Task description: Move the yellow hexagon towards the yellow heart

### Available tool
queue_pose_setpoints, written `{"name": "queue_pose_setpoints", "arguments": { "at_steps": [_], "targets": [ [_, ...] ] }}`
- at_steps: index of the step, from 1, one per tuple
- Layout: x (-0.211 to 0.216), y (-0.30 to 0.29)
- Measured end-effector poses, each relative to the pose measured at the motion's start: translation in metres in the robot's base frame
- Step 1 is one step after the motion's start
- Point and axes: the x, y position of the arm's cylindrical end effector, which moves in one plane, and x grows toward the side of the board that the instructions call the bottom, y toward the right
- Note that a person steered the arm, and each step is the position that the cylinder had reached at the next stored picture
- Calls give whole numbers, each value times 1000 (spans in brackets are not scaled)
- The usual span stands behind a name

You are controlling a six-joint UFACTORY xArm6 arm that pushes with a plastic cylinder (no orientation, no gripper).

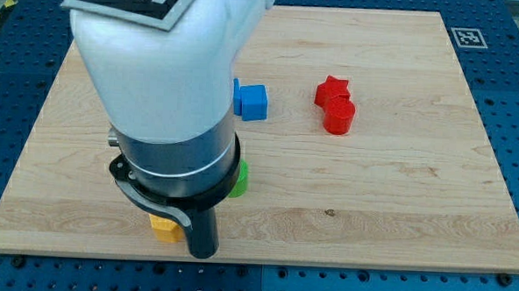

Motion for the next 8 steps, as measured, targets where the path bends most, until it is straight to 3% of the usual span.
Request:
{"name": "queue_pose_setpoints", "arguments": {
  "at_steps": [3,8],
  "targets": [
    [-3,-62],
    [-11,-62]
  ]
}}
